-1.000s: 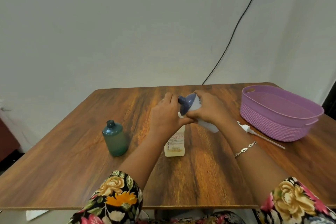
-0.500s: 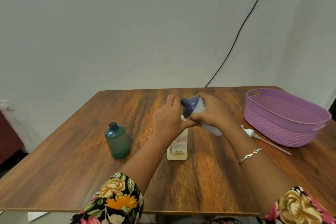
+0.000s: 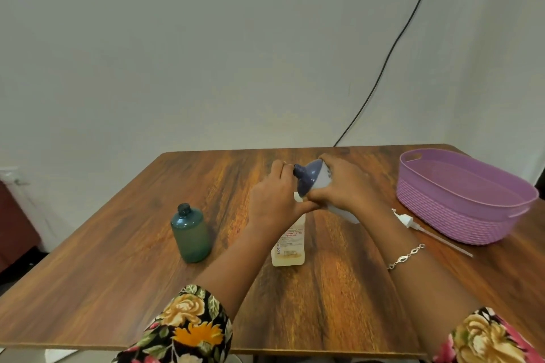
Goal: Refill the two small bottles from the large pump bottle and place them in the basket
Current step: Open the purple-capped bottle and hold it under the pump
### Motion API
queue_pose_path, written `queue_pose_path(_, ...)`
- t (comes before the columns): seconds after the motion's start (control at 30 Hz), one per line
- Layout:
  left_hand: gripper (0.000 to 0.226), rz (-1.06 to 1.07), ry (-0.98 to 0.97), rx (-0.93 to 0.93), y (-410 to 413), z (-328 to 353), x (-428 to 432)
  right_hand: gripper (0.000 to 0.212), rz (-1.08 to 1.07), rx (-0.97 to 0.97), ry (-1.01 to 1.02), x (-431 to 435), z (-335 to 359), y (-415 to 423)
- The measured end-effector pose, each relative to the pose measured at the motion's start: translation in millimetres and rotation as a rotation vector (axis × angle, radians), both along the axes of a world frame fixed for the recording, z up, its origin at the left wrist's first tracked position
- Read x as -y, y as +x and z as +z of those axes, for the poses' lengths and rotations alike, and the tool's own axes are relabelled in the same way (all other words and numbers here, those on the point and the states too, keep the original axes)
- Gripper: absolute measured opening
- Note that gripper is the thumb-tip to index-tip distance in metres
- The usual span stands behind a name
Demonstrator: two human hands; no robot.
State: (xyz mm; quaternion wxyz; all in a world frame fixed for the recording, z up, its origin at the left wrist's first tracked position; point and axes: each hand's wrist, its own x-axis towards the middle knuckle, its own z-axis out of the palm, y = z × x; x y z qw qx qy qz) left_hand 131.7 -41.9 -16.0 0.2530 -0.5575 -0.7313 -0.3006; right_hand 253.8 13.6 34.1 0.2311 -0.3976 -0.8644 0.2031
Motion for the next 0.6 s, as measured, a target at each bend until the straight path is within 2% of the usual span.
queue_pose_path(0.23,0.074,-0.008,0.01,0.047,5.7,-16.2,0.6,0.055,-0.008,0.052,-0.03,2.3,-9.3,-2.6)
queue_pose_path(0.47,0.08,0.045,0.014,0.014,9.4,-6.1,-0.7,0.064,-0.035,0.021,0.045,0.2,-5.2,-2.8)
queue_pose_path(0.6,0.082,0.027,0.07,-0.02,8.6,-16.8,-0.1,0.065,-0.038,0.026,-0.001,1.0,-11.8,-4.3)
